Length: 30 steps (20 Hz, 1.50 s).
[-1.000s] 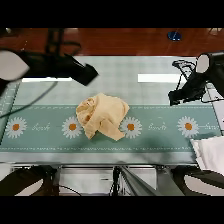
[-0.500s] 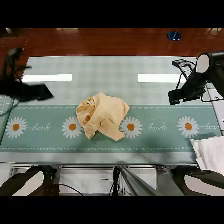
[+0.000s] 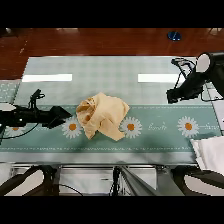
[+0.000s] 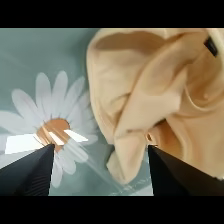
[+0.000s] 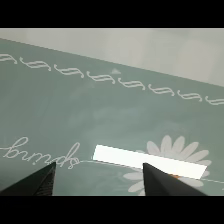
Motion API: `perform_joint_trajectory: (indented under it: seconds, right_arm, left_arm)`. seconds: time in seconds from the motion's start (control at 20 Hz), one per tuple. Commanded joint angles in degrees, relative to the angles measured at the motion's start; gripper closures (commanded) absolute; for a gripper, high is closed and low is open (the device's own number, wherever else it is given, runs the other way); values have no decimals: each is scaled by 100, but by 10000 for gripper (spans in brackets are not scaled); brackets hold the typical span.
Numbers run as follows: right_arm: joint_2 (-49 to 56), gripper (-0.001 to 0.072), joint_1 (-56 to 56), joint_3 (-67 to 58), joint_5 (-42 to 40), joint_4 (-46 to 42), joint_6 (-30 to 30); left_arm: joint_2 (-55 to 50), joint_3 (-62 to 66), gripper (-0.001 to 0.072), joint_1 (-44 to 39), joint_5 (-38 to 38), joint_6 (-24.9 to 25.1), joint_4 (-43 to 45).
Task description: Fold the shirts.
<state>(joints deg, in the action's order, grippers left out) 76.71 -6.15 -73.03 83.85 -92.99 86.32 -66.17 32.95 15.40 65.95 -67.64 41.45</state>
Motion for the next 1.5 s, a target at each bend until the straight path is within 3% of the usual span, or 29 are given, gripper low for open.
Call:
perform_joint_trajectory:
  seconds: [0.0, 0.35, 0.55, 0.6, 0.65, 0.7, 1.1, 1.2, 1.4, 1.45]
  right_arm:
    - [-2, 111, -4, 2, -50, 142, 4]
    - [-2, 111, -4, 2, -48, 142, 28]
    - [-2, 111, -2, 2, 57, 142, 44]
    - [-2, 111, -2, 2, 81, 140, 44]
    - [-2, 111, -2, 2, 85, 140, 44]
    - [-2, 111, -2, 2, 101, 142, 44]
    - [-2, 111, 13, 2, 85, -114, -153]
    - [-2, 110, 271, 2, -205, 664, -236]
    - [-2, 111, 1279, 282, -949, 4669, -1259]
    - [0, 110, 1419, 413, -1003, 5108, -1370]
  left_arm:
    - [-483, -138, 17, -304, -514, 118, -251]
    - [-1327, 90, 18, -1565, -1360, 415, -1360]
    - [-1902, 636, 47, -2157, -1329, -44, -1327]
    - [-1982, 758, 204, -2162, -1279, -313, -1115]
    - [-2020, 824, 563, -2140, -1204, -306, -1104]
    - [-2022, 879, 663, -2135, -1191, -184, -1104]
    - [-1633, 1394, 666, -1923, -487, 160, -1104]
    - [-1530, 1392, 665, -1923, -374, 164, -1099]
    - [-1521, 1392, 665, -1926, -328, 162, -1102]
    - [-1521, 1392, 665, -1926, -330, 164, -1102]
